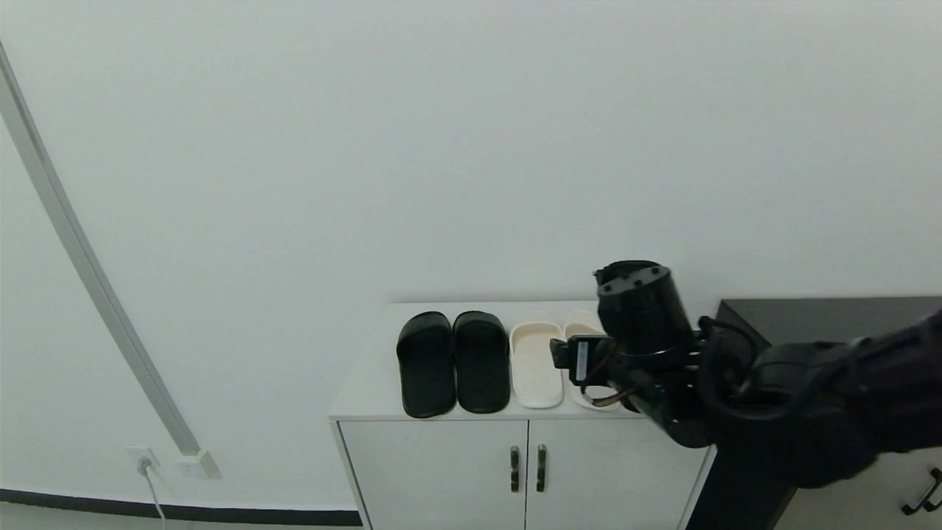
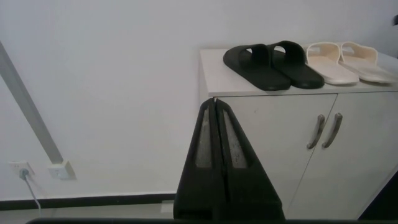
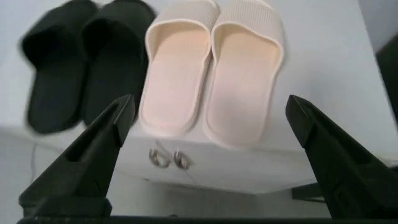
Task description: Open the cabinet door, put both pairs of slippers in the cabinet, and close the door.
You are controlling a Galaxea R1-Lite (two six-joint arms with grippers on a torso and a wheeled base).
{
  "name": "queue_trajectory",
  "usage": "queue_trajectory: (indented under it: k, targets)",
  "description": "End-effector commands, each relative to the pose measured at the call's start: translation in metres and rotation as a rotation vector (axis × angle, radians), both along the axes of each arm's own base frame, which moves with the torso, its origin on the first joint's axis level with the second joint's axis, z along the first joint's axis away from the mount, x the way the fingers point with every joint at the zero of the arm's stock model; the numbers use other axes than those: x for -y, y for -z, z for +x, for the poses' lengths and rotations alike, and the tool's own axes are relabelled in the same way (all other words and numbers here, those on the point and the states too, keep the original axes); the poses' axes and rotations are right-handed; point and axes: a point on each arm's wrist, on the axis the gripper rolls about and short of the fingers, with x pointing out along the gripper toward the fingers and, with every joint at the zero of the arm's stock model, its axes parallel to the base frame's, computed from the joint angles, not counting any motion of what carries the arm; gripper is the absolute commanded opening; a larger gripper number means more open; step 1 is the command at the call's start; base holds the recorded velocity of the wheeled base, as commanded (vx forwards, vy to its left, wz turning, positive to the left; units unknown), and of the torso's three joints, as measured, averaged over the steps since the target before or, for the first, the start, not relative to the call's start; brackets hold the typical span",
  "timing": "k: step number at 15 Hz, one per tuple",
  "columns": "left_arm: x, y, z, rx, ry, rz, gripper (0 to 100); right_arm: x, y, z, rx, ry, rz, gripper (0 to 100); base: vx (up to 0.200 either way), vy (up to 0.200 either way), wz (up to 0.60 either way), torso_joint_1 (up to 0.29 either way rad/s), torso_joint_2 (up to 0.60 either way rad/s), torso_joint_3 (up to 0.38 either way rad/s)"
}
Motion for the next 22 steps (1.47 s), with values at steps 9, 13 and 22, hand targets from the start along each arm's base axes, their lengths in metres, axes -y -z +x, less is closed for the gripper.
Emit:
queue_trajectory:
  k: [9, 13, 22]
  targets:
    - [0.0, 0.0, 0.0, -0.001, 0.0, 0.0, 0, -0.029, 0.075, 0.091, 0.009, 0.139, -0.088, 100, 0.0, 0.0, 0.0, 0.0, 0.0, 0.0]
    - [0.0, 0.0, 0.0, -0.003, 0.0, 0.0, 0, -0.03, 0.081, 0.108, 0.023, 0.156, -0.088, 100, 0.0, 0.0, 0.0, 0.0, 0.0, 0.0]
    - [0.0, 0.0, 0.0, -0.001, 0.0, 0.0, 0, -0.036, 0.116, 0.143, 0.107, 0.129, -0.125, 100, 0.0, 0.0, 0.0, 0.0, 0.0, 0.0]
